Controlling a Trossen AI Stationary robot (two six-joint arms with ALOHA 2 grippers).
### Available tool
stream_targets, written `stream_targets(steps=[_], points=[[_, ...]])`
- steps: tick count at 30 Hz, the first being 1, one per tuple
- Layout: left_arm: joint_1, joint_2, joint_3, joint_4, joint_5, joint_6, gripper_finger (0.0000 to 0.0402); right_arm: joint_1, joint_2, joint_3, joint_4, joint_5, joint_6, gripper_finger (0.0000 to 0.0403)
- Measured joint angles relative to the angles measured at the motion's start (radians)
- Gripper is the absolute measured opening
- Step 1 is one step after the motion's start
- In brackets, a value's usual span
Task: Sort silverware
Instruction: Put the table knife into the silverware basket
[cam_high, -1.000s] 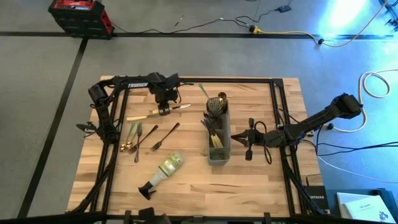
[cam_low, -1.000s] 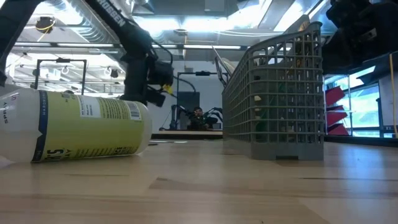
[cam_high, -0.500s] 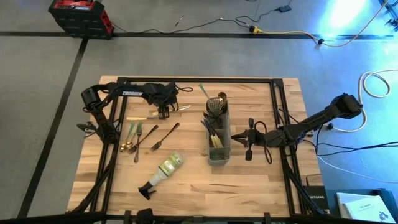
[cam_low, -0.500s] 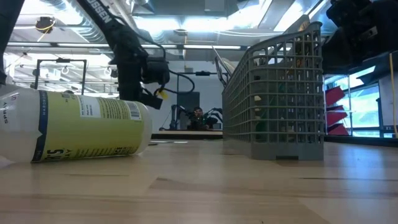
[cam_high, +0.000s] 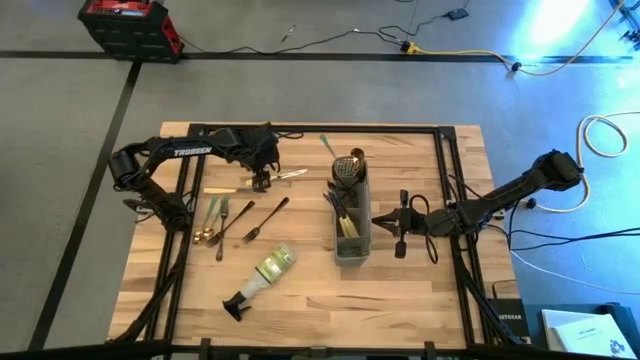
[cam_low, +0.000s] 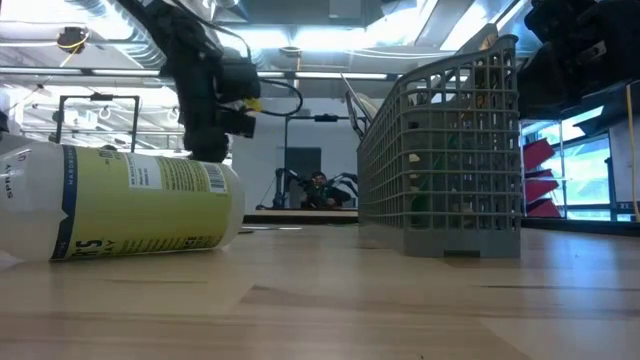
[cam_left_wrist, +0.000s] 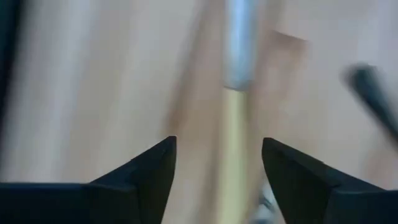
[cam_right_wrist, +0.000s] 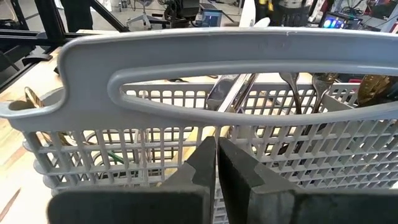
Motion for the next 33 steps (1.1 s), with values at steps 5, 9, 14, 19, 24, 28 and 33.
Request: stream_targets(steps=[5, 9, 14, 19, 24, 28, 33], points=[[0.000, 0.007, -0.030, -0.029, -0.018, -0.003, 0.0267, 0.000, 0.000, 0.000, 0.003, -0.012, 0.001, 0.0000], [0.001, 0.013, -0.107, 0.019, -0.033, 0.000, 0.0275, 0.000, 0.000, 0.000, 0.003, -0.016, 0.002, 0.0000], [0.021, 0.013, -0.181, 0.160, -0.050, 0.016, 0.0276, 0.000, 0.000, 0.000, 0.005, -0.016, 0.002, 0.0000], [0.062, 0.017, -0.211, 0.230, -0.036, 0.034, 0.0276, 0.000, 0.000, 0.000, 0.024, -0.016, 0.002, 0.0000], [0.085, 0.018, -0.213, 0.223, -0.011, 0.055, 0.0266, 0.000, 0.000, 0.000, 0.027, -0.016, -0.004, 0.0000], [0.088, 0.019, -0.213, 0.221, -0.012, 0.089, 0.0235, 0.000, 0.000, 0.000, 0.027, -0.016, -0.004, 0.0000], [0.088, 0.019, -0.213, 0.214, -0.011, 0.105, 0.0206, 0.000, 0.000, 0.000, 0.027, -0.016, -0.004, 0.0000]])
